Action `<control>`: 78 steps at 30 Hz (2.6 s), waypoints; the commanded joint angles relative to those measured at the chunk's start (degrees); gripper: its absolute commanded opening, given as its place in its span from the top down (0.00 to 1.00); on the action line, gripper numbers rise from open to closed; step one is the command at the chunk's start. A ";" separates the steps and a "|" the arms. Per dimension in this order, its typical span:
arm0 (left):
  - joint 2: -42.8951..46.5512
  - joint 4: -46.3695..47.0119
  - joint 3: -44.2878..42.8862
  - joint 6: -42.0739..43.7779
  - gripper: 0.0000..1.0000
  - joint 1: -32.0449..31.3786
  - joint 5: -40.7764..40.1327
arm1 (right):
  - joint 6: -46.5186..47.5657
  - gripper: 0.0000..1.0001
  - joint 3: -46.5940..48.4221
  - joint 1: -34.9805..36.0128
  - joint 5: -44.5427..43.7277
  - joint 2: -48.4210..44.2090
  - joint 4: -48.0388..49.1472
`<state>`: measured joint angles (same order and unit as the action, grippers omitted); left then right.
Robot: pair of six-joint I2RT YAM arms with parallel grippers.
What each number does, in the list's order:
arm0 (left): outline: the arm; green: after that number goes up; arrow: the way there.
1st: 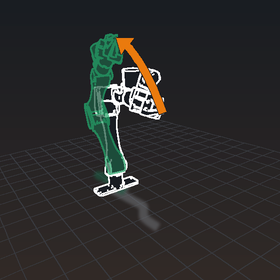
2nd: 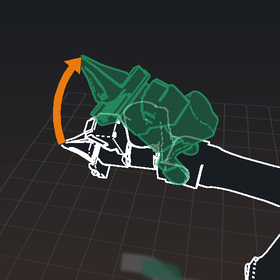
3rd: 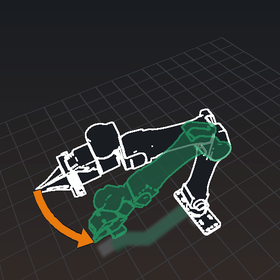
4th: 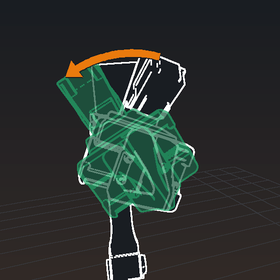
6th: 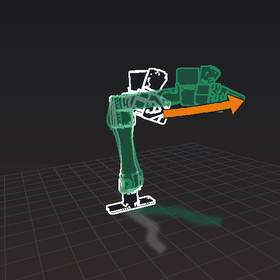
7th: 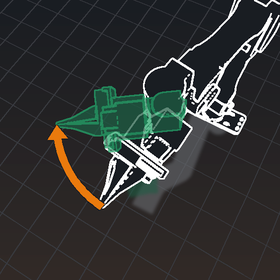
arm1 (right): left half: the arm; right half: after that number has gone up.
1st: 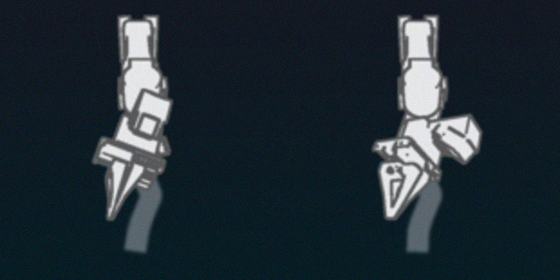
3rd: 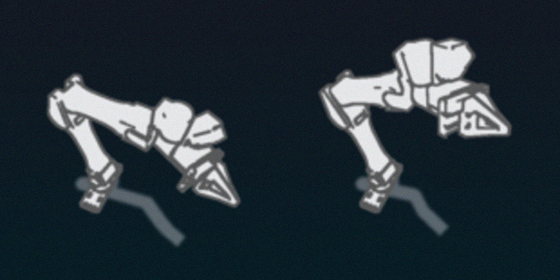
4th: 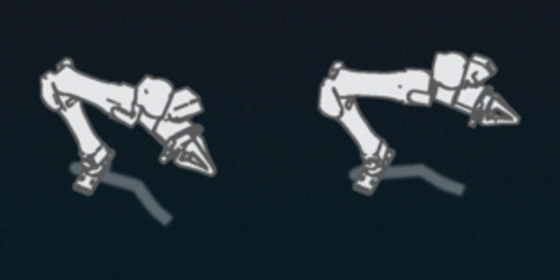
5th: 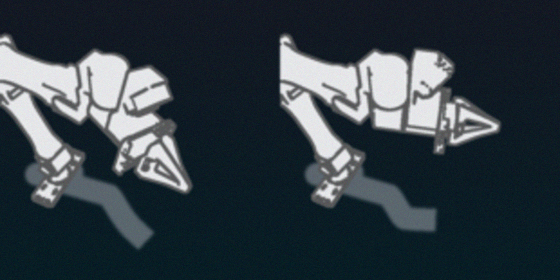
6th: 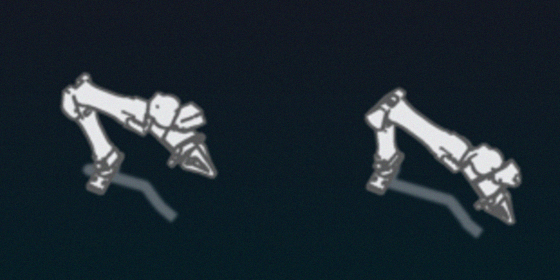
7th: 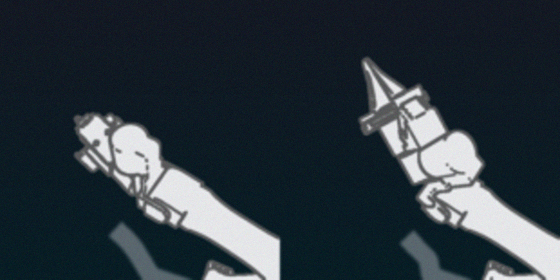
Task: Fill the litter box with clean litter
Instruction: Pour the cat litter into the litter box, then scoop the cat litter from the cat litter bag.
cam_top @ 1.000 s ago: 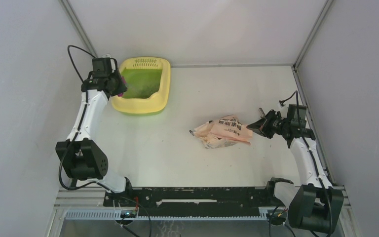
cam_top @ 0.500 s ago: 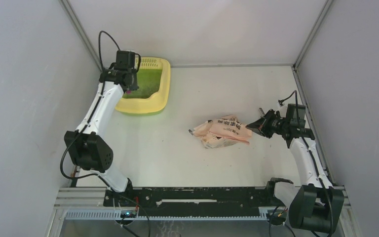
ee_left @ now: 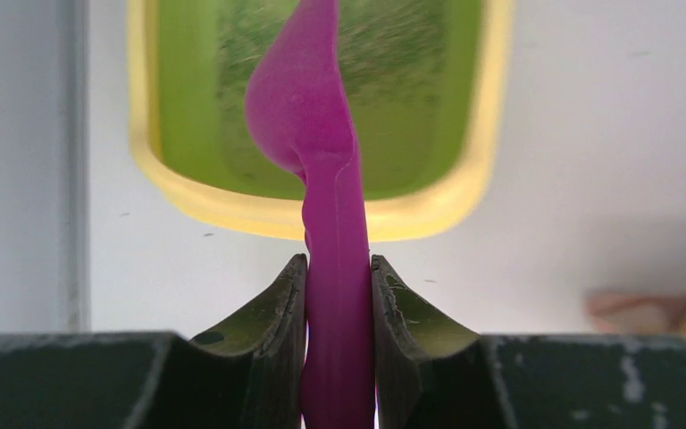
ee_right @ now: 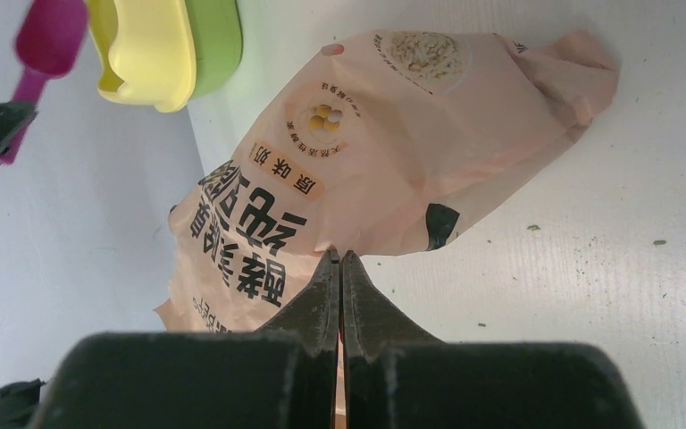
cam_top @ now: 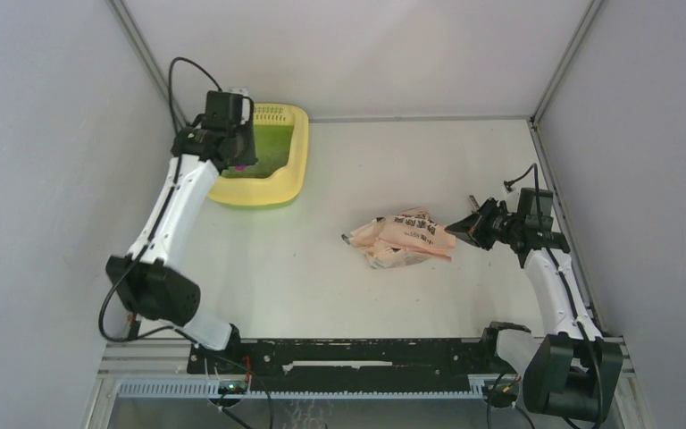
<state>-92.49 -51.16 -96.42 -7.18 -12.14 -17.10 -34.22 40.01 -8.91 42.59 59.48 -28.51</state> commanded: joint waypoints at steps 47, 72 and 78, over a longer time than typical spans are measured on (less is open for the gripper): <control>42.47 -1.68 37.65 -30.44 1.00 -17.74 50.48 | 5.89 1.00 -3.57 11.63 -8.99 -15.09 -13.71; 22.70 -3.04 25.30 -24.82 1.00 -22.08 51.89 | 0.67 1.00 -6.16 25.64 -18.07 -19.26 -12.69; 19.42 -4.24 24.96 -23.64 1.00 -24.88 52.19 | 0.67 1.00 -6.16 26.05 -18.08 -18.78 -12.00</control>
<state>-71.61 -55.66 -67.96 -32.47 -35.18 32.32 -32.93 34.17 16.27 25.32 40.27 -42.48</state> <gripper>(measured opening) 0.321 0.007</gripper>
